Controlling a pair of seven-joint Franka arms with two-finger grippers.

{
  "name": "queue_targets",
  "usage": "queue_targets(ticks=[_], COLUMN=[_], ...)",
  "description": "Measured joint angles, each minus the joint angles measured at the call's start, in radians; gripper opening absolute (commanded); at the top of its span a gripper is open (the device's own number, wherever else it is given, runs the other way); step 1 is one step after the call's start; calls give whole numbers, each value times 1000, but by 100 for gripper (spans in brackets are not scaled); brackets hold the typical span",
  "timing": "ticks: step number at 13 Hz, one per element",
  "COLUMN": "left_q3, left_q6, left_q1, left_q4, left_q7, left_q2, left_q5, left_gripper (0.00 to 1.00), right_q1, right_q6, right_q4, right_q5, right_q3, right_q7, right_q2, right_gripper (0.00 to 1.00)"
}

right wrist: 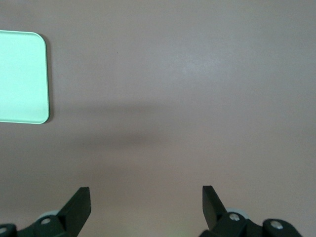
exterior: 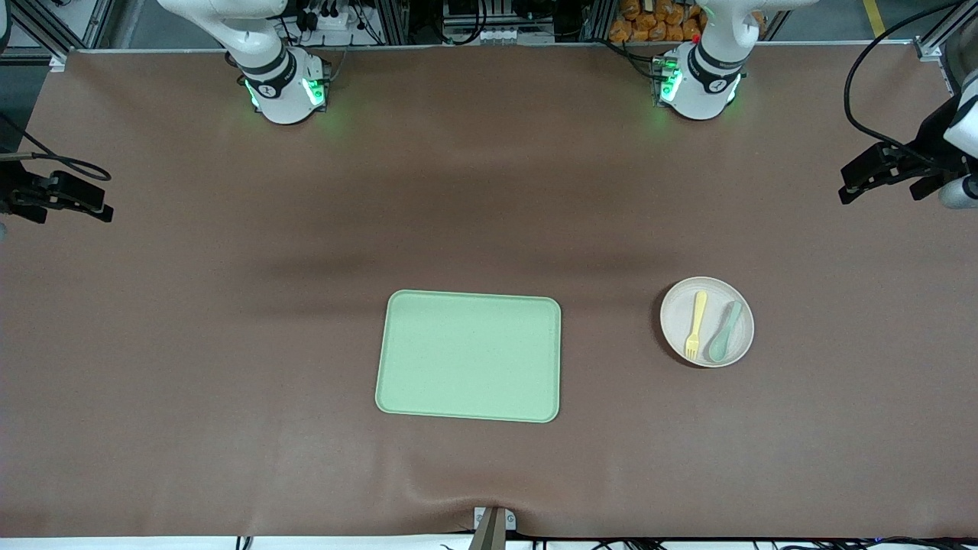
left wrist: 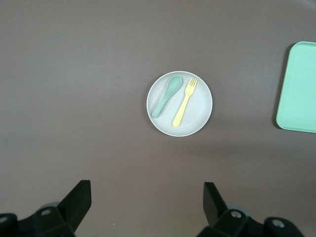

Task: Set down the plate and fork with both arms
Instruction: 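Reach the left gripper down to the rim of the white plate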

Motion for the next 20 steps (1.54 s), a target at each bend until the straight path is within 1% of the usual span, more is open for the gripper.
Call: queue_targets(ticks=[11, 13, 14, 15, 18, 20], left_q3=[1, 2, 3, 5, 7, 6], left_q6=[-27, -6, 55, 147, 462, 593], left_q1=[-3, -1, 6, 14, 33, 33], left_q4=[8, -13, -55, -115, -329, -406], left_q7=[3, 1, 1, 1, 1, 1], left_q2=[33, 43, 53, 68, 145, 221], left_q5=[0, 0, 0, 0, 0, 0], left_gripper=[100, 100, 100, 100, 100, 100], right_q1=[0, 0, 0, 0, 0, 0], right_q6=[1, 1, 1, 1, 6, 9], right_q4=[0, 0, 0, 0, -2, -4], right_q5=[0, 0, 0, 0, 0, 0], right_q3=[1, 1, 1, 2, 4, 8], right_q7=[0, 0, 0, 0, 0, 0], right_q2=[0, 0, 0, 0, 3, 5], right_gripper=[100, 100, 100, 100, 100, 100])
